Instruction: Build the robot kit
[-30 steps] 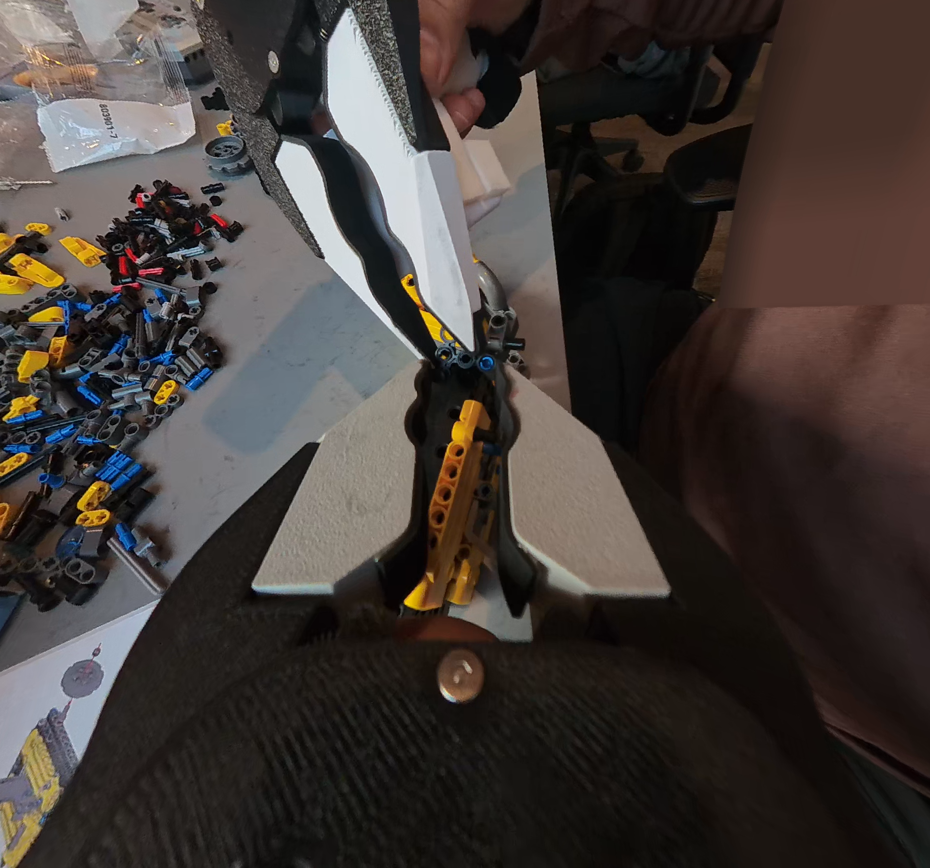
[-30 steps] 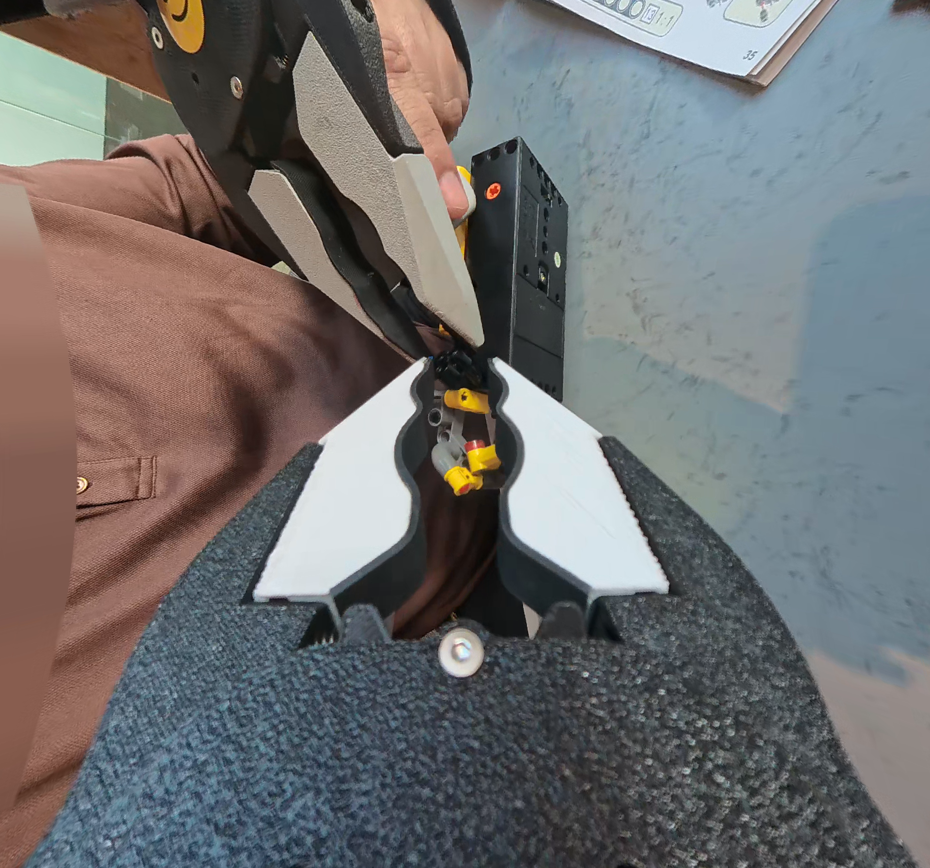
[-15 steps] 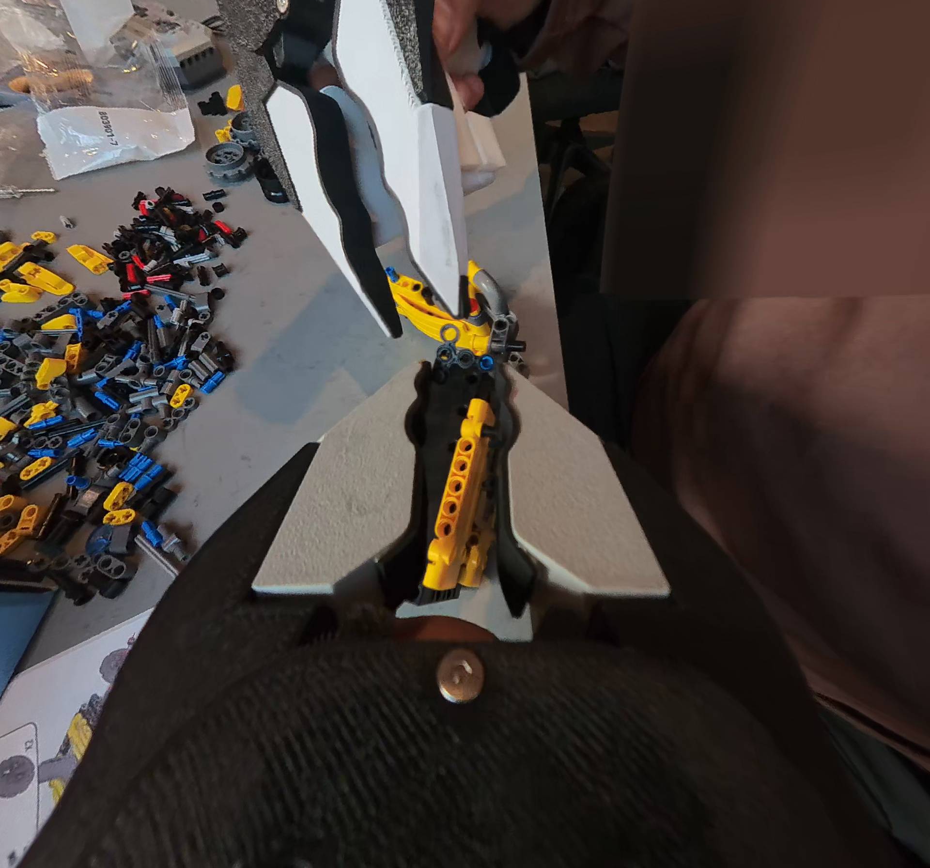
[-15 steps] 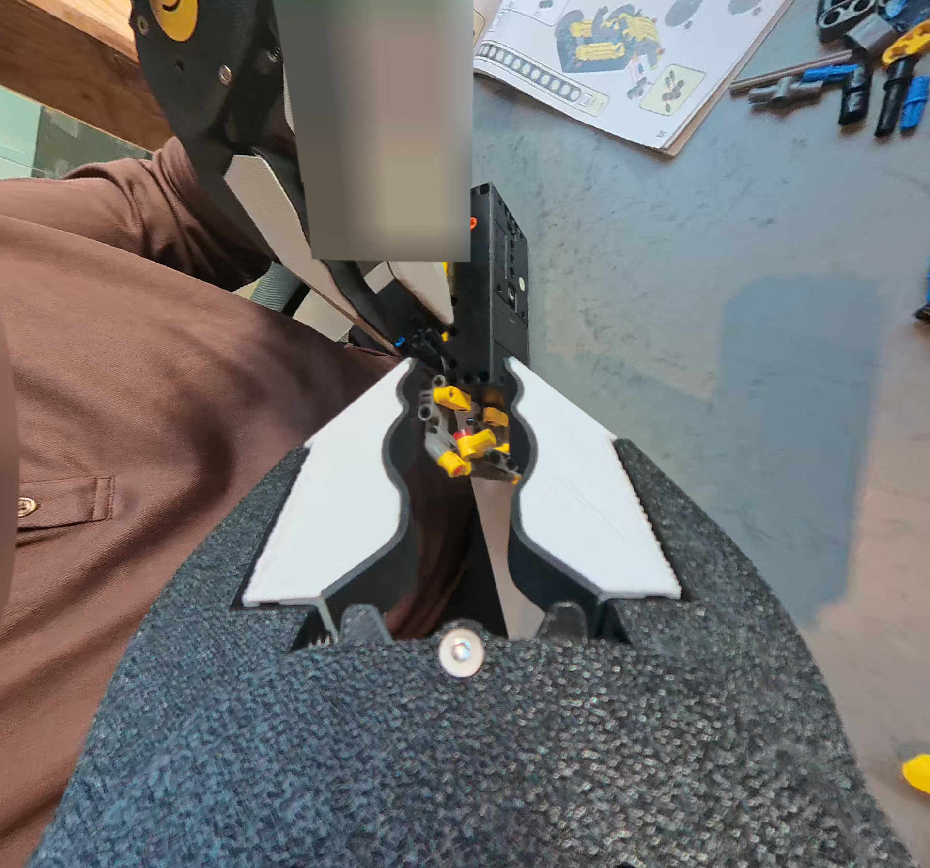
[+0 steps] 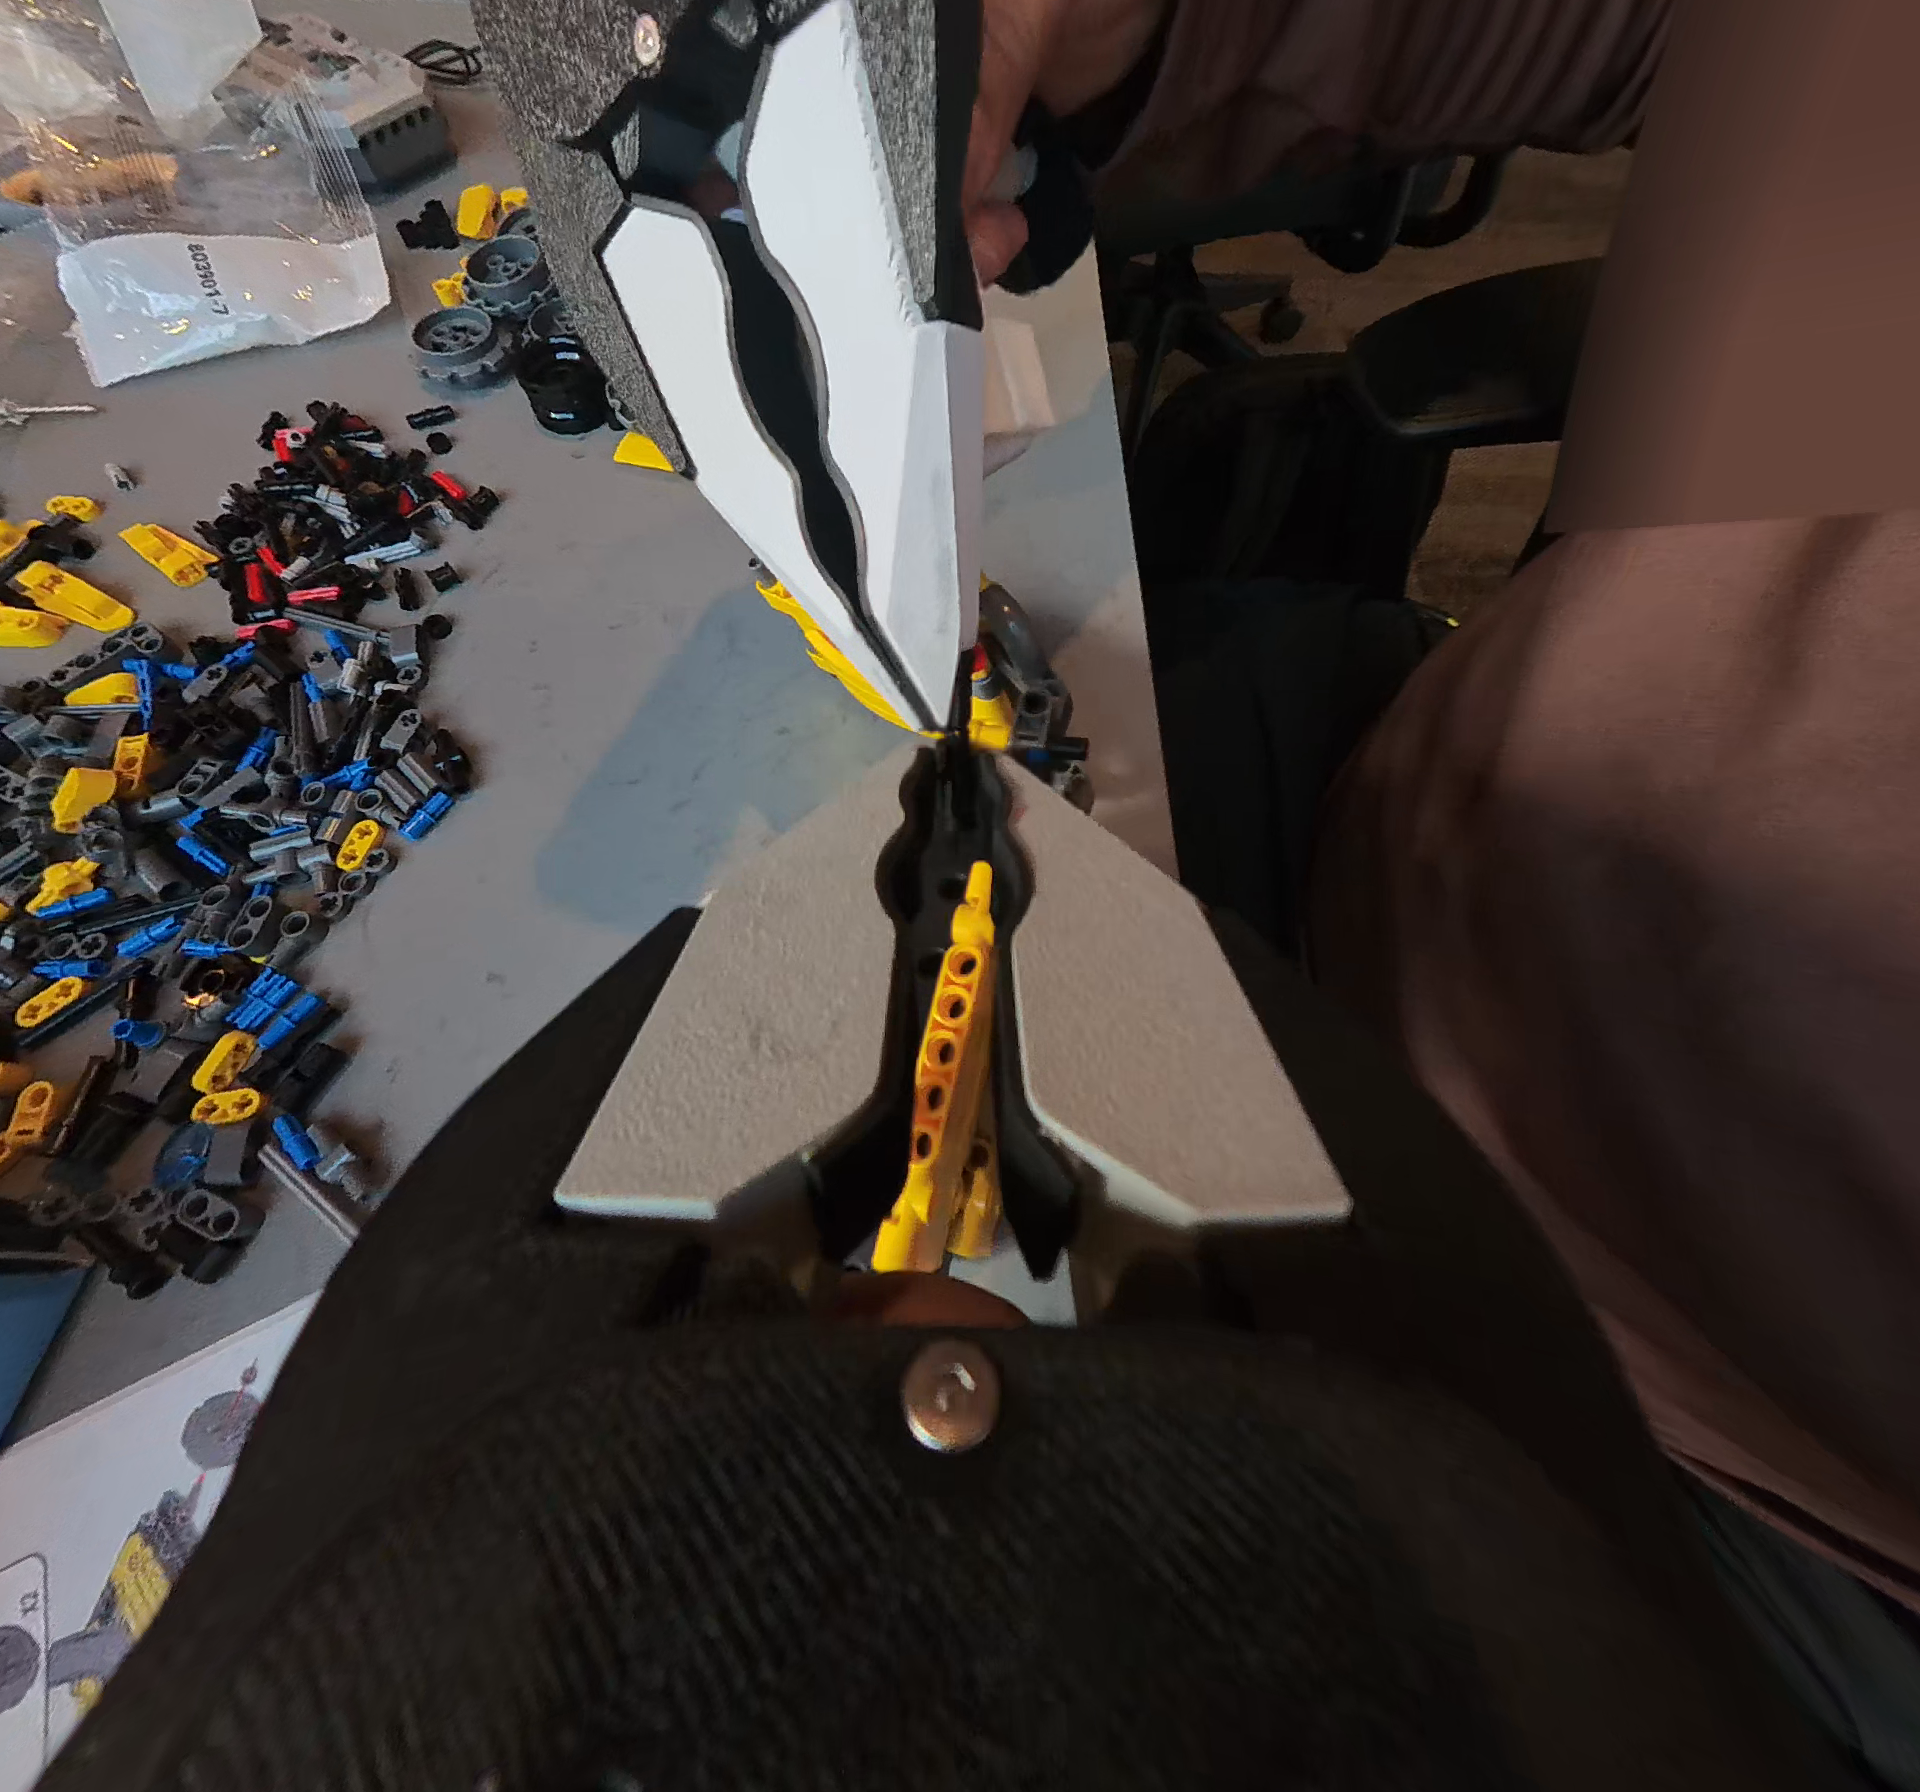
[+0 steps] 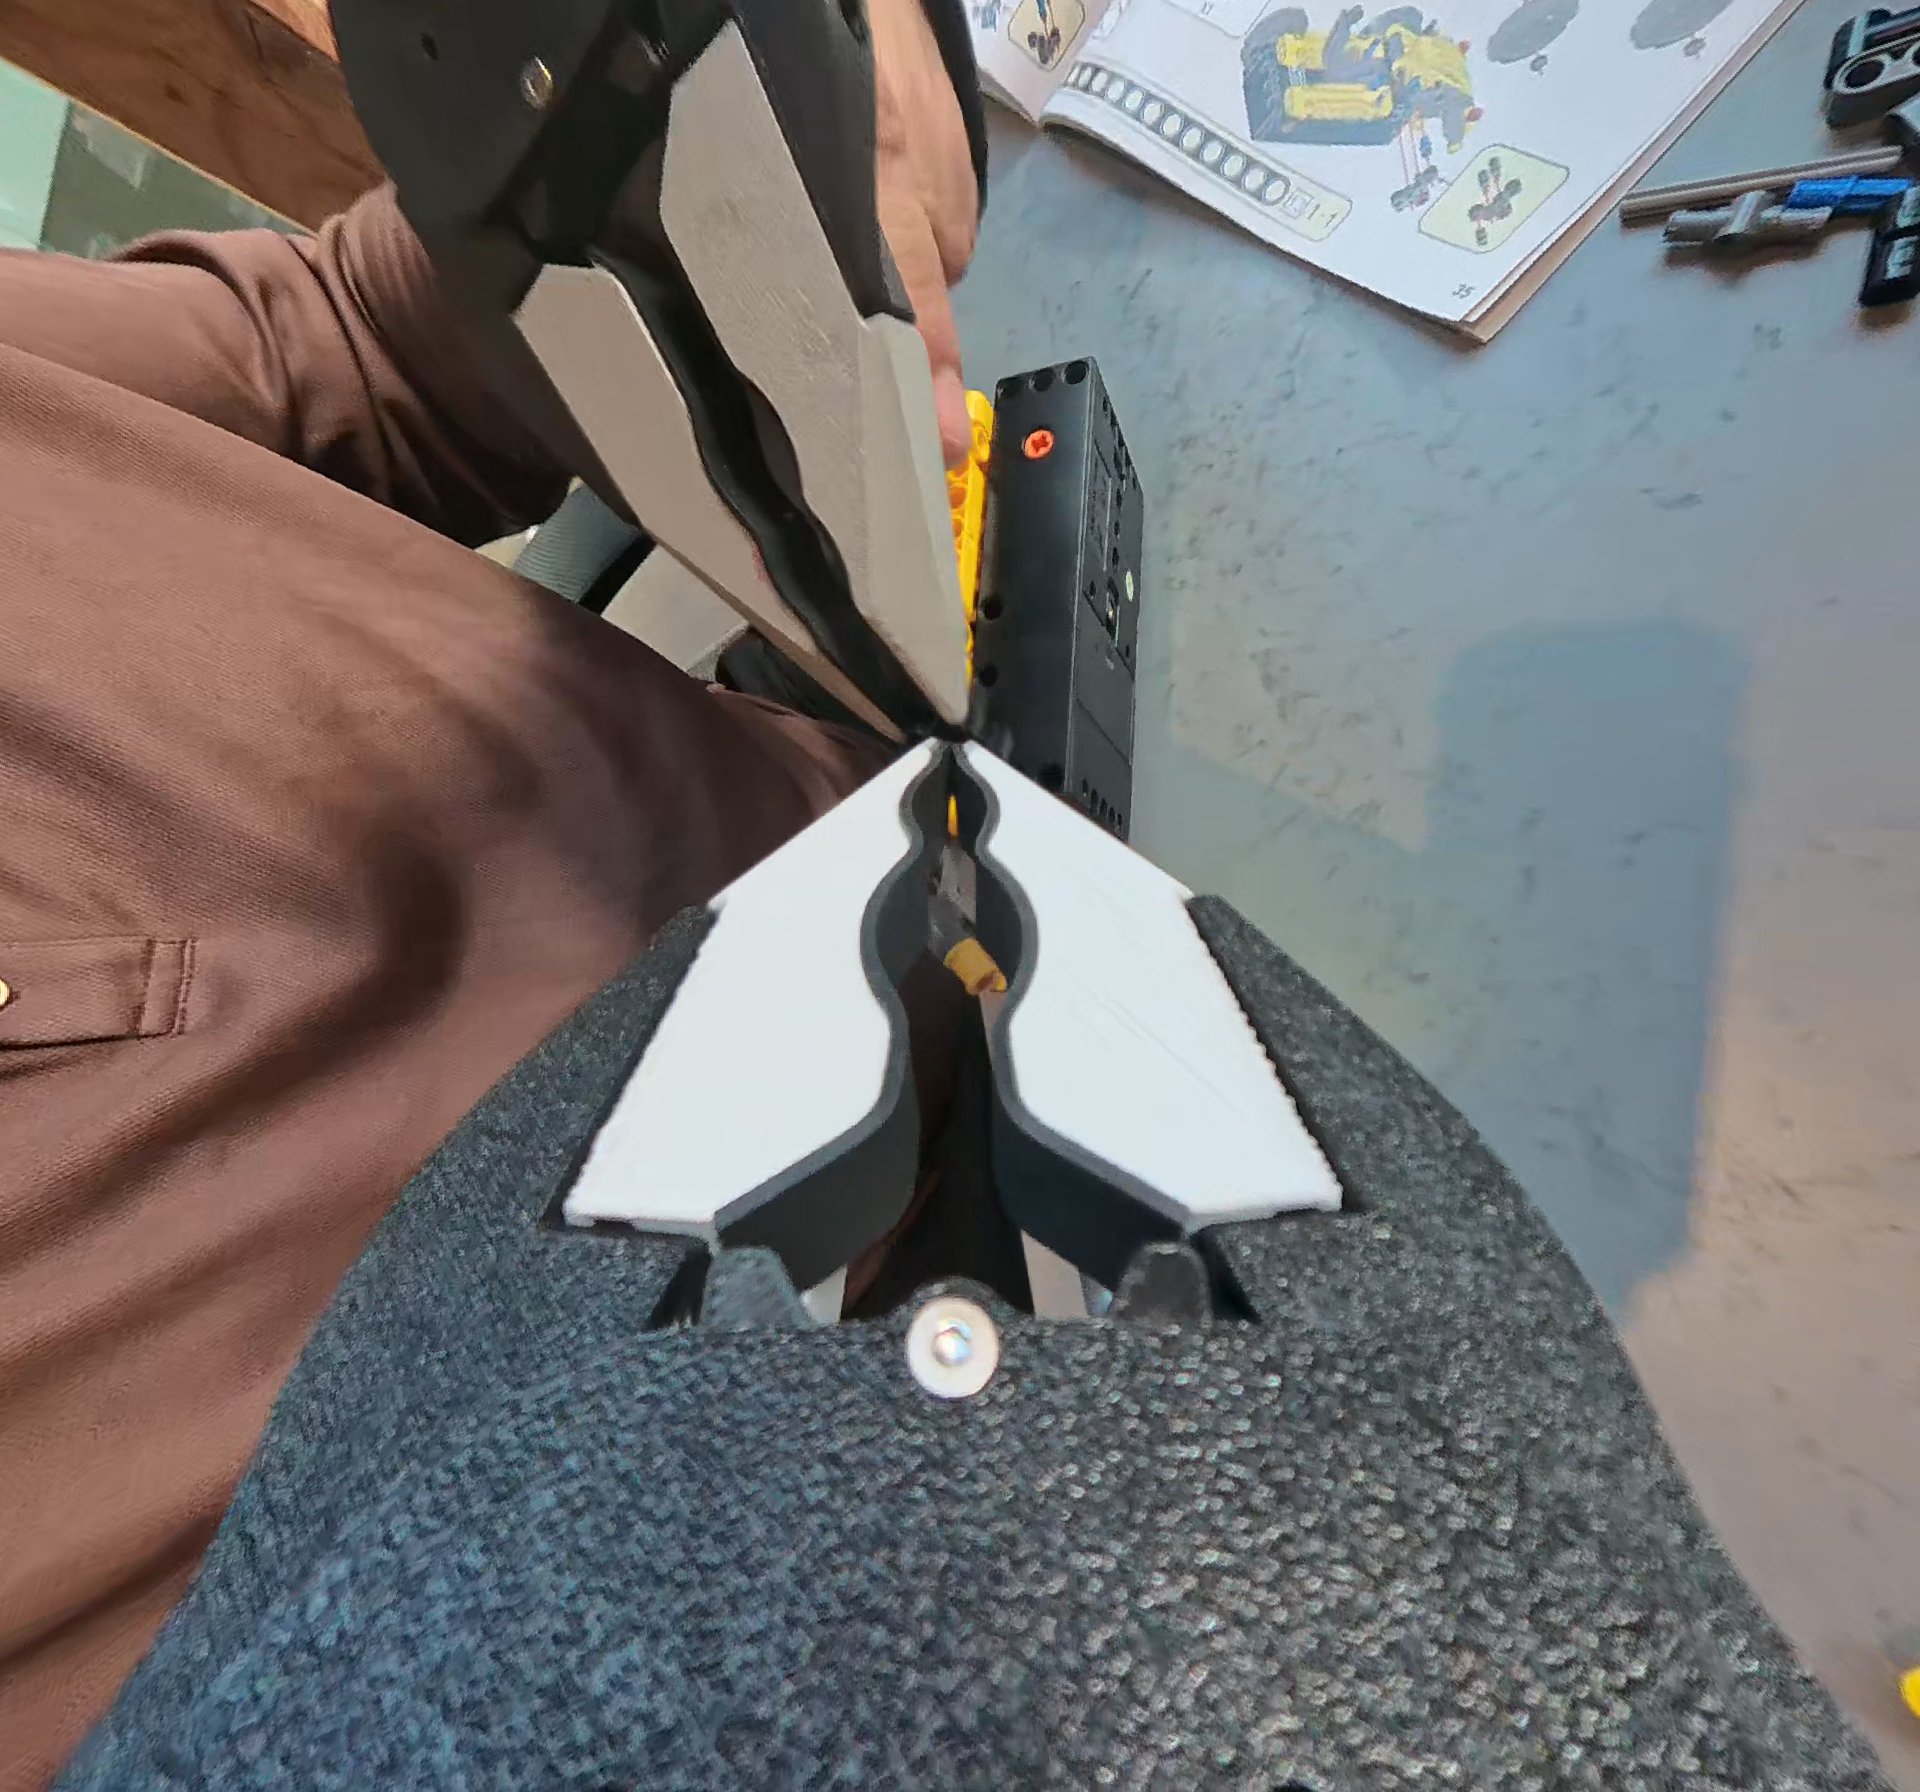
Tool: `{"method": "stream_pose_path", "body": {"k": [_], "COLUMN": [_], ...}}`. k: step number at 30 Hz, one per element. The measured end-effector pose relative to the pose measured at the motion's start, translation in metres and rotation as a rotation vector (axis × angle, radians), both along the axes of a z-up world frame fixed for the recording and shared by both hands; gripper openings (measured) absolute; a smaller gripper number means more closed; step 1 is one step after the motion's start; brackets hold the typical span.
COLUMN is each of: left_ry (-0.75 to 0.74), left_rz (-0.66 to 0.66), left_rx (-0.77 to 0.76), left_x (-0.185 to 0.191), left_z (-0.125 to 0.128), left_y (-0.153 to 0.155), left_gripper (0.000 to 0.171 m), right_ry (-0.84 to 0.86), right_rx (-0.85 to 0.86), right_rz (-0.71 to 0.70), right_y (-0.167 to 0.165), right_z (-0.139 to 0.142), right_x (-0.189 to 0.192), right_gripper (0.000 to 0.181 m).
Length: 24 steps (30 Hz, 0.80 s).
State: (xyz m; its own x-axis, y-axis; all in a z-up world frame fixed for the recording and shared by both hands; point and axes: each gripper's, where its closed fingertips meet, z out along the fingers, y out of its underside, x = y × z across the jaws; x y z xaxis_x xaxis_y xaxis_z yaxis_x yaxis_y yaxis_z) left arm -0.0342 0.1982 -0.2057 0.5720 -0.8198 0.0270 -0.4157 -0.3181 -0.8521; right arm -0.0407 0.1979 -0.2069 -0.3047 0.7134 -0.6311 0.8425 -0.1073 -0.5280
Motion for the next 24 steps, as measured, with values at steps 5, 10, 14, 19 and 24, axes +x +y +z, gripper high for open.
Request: {"method": "stream_pose_path", "body": {"k": [5, 10, 14, 19, 24], "left_ry": [-0.052, -0.048, -0.121, -0.245, -0.283], "left_rz": [0.024, 0.007, 0.001, -0.001, 0.004], "left_rx": [0.015, 0.024, 0.039, 0.017, 0.009], "left_x": [0.001, 0.000, -0.001, -0.002, -0.002], "left_z": [-0.003, -0.001, 0.006, 0.016, 0.017], "left_y": [0.005, 0.003, 0.005, 0.009, 0.011], "left_gripper": [0.005, 0.004, 0.005, 0.005, 0.005], "right_ry": [0.010, 0.042, 0.160, 0.244, 0.268], "right_rx": [0.098, 0.065, 0.108, 0.194, 0.321], "right_rz": [-0.037, -0.031, 0.046, 0.073, 0.048], "right_y": [0.008, 0.010, 0.006, -0.003, 0.001], "right_z": [-0.011, -0.002, 0.012, 0.013, 0.010], "right_x": [-0.001, 0.002, 0.007, 0.007, 0.004], "right_gripper": [0.000, 0.004, 0.012, 0.036, 0.028]}}
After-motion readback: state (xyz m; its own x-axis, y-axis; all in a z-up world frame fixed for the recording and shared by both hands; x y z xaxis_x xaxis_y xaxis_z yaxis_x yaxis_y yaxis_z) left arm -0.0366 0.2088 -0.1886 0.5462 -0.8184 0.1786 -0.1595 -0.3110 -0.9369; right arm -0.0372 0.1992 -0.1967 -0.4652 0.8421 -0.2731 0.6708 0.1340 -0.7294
